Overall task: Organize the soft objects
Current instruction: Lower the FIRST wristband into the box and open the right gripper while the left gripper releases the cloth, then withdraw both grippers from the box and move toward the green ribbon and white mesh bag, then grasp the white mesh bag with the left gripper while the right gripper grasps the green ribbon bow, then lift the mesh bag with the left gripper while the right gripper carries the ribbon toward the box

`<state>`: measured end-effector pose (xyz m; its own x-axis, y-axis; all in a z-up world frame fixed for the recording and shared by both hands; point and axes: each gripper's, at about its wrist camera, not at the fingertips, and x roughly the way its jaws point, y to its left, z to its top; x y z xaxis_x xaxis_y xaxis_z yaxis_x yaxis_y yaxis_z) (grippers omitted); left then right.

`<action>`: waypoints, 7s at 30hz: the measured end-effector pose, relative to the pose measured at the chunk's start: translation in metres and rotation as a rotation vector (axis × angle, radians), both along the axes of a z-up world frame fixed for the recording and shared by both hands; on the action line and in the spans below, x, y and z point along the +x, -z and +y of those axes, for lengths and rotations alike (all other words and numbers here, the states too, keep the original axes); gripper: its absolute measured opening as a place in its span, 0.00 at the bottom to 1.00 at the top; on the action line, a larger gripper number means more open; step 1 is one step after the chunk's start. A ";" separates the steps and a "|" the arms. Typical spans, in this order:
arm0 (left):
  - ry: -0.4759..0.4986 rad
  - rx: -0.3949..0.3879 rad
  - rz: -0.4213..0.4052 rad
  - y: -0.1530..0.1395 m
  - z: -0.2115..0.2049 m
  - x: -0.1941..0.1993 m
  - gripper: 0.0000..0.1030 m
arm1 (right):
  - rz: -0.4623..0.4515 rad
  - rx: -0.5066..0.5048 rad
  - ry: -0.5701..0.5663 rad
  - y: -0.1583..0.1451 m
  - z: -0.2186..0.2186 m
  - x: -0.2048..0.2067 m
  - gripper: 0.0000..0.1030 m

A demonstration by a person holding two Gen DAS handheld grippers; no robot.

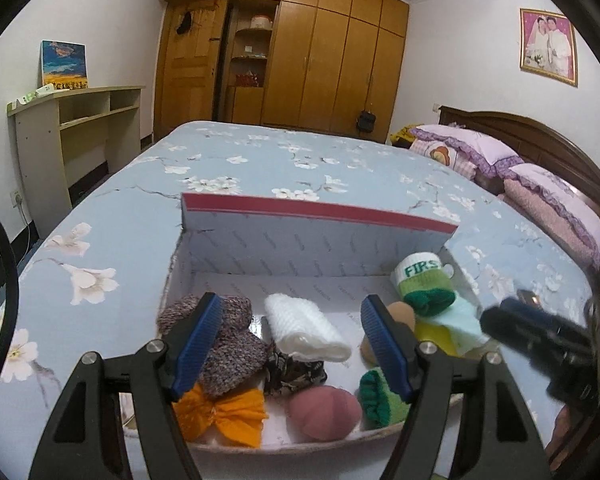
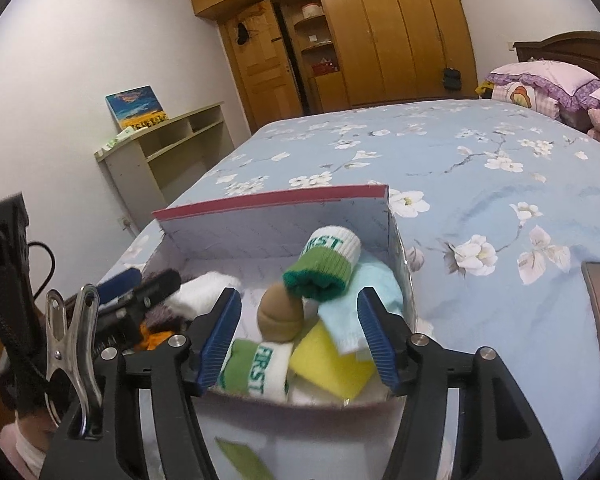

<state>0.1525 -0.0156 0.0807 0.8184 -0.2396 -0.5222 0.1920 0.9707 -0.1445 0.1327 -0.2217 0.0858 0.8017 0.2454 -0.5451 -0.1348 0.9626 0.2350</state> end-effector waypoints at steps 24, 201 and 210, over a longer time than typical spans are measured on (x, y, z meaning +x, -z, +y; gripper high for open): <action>0.011 -0.017 0.042 -0.020 0.009 -0.072 0.74 | 0.022 0.002 -0.024 0.010 0.009 -0.081 0.61; 0.013 0.004 0.082 -0.010 -0.003 -0.012 0.45 | -0.023 -0.058 -0.097 -0.021 0.031 -0.020 0.08; -0.010 -0.009 0.141 0.019 -0.004 0.023 0.45 | 0.022 -0.047 -0.114 -0.004 0.037 0.020 0.08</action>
<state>0.1760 -0.0197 0.0615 0.7396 -0.2376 -0.6297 0.1601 0.9709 -0.1783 0.1524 -0.1850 0.0900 0.7576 0.3081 -0.5755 -0.2390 0.9513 0.1946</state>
